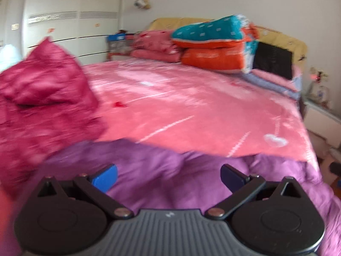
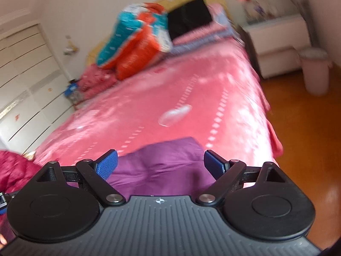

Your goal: Fold large clothes

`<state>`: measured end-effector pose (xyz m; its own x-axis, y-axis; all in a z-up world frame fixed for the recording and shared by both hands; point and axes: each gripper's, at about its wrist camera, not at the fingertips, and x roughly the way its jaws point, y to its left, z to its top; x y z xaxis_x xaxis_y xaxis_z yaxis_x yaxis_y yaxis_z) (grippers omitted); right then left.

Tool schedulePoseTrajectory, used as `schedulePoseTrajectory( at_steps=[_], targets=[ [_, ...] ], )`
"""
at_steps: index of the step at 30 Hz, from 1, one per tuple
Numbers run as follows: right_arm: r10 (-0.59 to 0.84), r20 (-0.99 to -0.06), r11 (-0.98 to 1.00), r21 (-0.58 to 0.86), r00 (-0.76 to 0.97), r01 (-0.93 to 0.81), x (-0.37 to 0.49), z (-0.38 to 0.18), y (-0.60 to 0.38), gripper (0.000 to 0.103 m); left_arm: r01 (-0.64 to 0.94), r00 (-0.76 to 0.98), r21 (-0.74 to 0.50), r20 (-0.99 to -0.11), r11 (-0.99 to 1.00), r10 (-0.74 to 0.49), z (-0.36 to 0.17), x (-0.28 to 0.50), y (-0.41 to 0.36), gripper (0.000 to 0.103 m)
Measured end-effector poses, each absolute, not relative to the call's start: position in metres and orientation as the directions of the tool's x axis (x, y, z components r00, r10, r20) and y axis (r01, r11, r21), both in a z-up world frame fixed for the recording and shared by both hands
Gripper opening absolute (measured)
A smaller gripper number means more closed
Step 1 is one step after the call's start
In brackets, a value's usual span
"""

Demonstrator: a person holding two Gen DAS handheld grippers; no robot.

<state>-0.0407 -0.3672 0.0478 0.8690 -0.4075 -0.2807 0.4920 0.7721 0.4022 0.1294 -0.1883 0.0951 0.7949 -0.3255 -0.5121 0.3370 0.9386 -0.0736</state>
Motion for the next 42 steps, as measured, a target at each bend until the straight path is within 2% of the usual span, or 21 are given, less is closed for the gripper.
schedulePoseTrajectory(
  at_steps=[7, 10, 14, 24, 32, 38, 42],
  targets=[
    [-0.31, -0.337, 0.912, 0.157, 0.889, 0.378, -0.032, 0.041, -0.275, 0.103, 0.261, 0.779, -0.045, -0.58, 0.964, -0.238, 0.075, 0.1, -0.137, 0.102],
    [-0.334, -0.379, 0.918, 0.077, 0.863, 0.389, -0.032, 0.033, -0.249, 0.103, 0.272, 0.763, -0.017, -0.606, 0.962, -0.226, 0.065, 0.088, -0.128, 0.102],
    [-0.37, -0.437, 0.906, 0.027, 0.82, 0.423, -0.039, 0.017, -0.231, 0.103, 0.31, 0.77, 0.059, -0.601, 0.949, -0.214, 0.057, 0.067, -0.124, 0.102],
    [-0.401, -0.502, 0.894, -0.033, 0.767, 0.446, -0.084, 0.003, -0.207, 0.103, 0.366, 0.764, 0.093, -0.598, 0.926, -0.242, 0.046, 0.029, -0.104, 0.102],
    [-0.369, -0.551, 0.896, 0.004, 0.749, 0.444, -0.112, 0.004, -0.198, 0.103, 0.421, 0.703, 0.002, -0.633, 0.907, -0.325, 0.059, 0.011, -0.071, 0.102],
    [-0.311, -0.582, 0.914, 0.033, 0.751, 0.404, -0.135, 0.007, -0.189, 0.103, 0.385, 0.645, -0.184, -0.648, 0.904, -0.406, 0.074, -0.002, -0.021, 0.102],
    [-0.292, -0.584, 0.932, 0.006, 0.758, 0.364, -0.149, 0.011, -0.174, 0.103, 0.327, 0.661, -0.27, -0.619, 0.906, -0.423, 0.087, -0.002, 0.013, 0.102]
  ],
)
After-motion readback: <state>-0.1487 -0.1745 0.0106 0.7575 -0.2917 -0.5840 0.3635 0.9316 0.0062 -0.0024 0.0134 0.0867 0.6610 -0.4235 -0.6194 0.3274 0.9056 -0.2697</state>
